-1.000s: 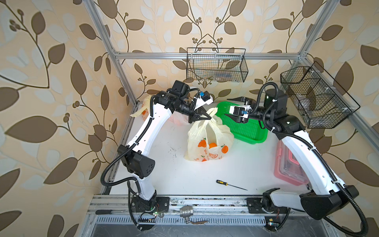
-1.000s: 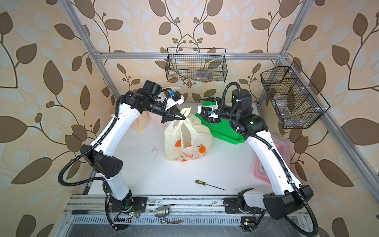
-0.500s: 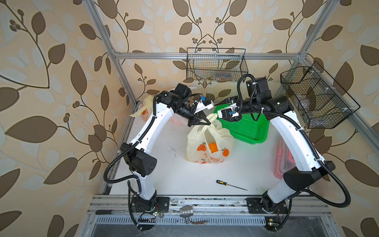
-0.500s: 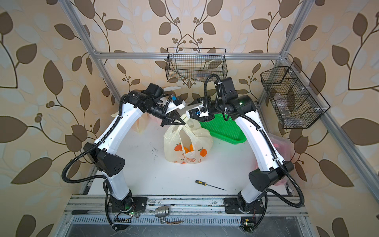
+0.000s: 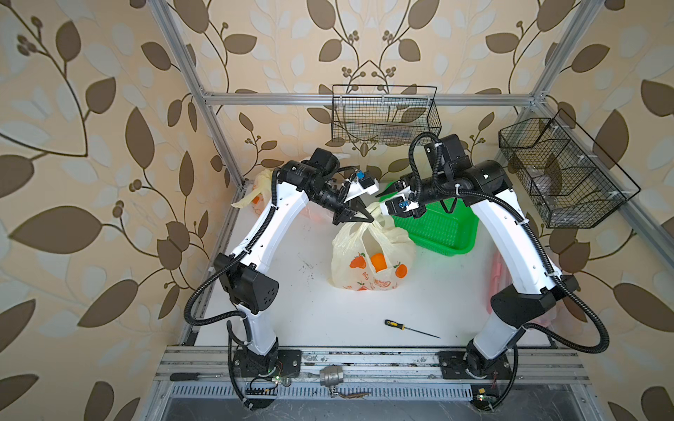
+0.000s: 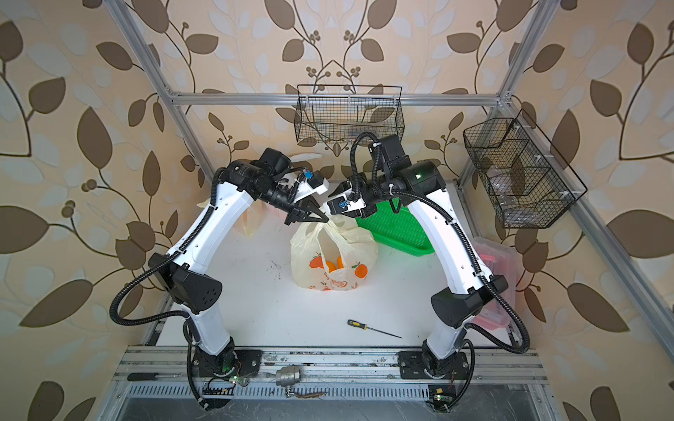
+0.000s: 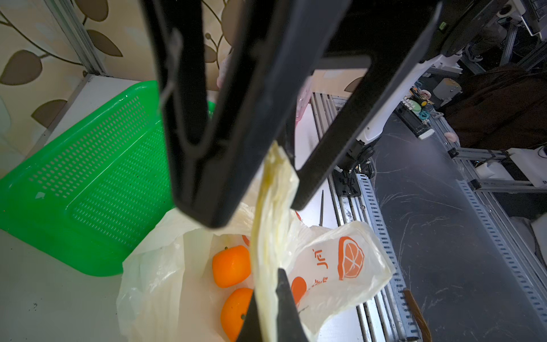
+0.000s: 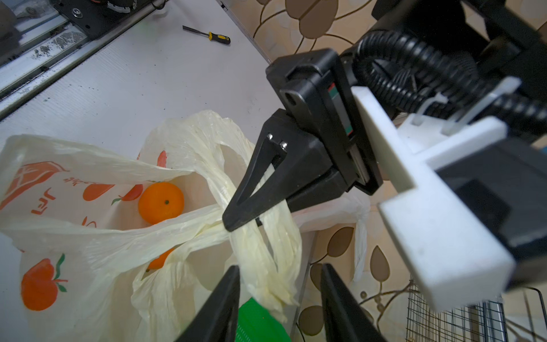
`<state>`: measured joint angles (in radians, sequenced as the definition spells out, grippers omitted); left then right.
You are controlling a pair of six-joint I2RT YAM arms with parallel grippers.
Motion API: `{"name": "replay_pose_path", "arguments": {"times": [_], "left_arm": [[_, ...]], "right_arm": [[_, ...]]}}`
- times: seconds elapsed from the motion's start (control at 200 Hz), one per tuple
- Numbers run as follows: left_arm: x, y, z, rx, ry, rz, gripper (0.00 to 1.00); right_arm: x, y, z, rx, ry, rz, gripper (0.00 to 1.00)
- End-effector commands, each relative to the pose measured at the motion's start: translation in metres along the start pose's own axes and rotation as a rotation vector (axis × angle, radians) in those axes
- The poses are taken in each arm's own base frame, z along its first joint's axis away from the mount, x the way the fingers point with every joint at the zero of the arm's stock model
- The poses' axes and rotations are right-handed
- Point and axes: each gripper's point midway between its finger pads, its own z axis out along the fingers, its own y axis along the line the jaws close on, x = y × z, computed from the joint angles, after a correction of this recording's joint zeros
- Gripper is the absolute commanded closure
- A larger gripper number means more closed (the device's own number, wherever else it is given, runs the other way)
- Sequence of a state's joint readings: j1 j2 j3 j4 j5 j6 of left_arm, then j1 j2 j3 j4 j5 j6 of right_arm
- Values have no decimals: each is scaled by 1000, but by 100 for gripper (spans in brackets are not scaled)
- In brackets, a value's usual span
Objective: Place the oranges into plastic bags & tie knots
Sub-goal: Tie the plastic bag at the center of the board.
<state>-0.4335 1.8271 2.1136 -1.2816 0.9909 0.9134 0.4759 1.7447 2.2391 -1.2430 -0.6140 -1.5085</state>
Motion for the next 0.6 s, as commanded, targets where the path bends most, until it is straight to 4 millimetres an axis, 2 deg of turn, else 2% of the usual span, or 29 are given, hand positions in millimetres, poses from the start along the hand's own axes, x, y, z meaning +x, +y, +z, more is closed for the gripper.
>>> {"name": "replay_pose_path", "arguments": {"times": [0.0, 0.15, 0.355, 0.6], "left_arm": [[-9, -13, -2, 30, -21, 22, 100], [-9, -13, -3, 29, -19, 24, 100], [-9, -13, -3, 30, -18, 22, 100], [-8, -13, -3, 32, -16, 19, 100]], "right_arm": [[-5, 9, 2, -47, -11, -3, 55], [-5, 15, 3, -67, -9, 3, 49], [-7, 11, 3, -52, -22, -2, 54], [-12, 5, 4, -30, -39, -14, 55]]}}
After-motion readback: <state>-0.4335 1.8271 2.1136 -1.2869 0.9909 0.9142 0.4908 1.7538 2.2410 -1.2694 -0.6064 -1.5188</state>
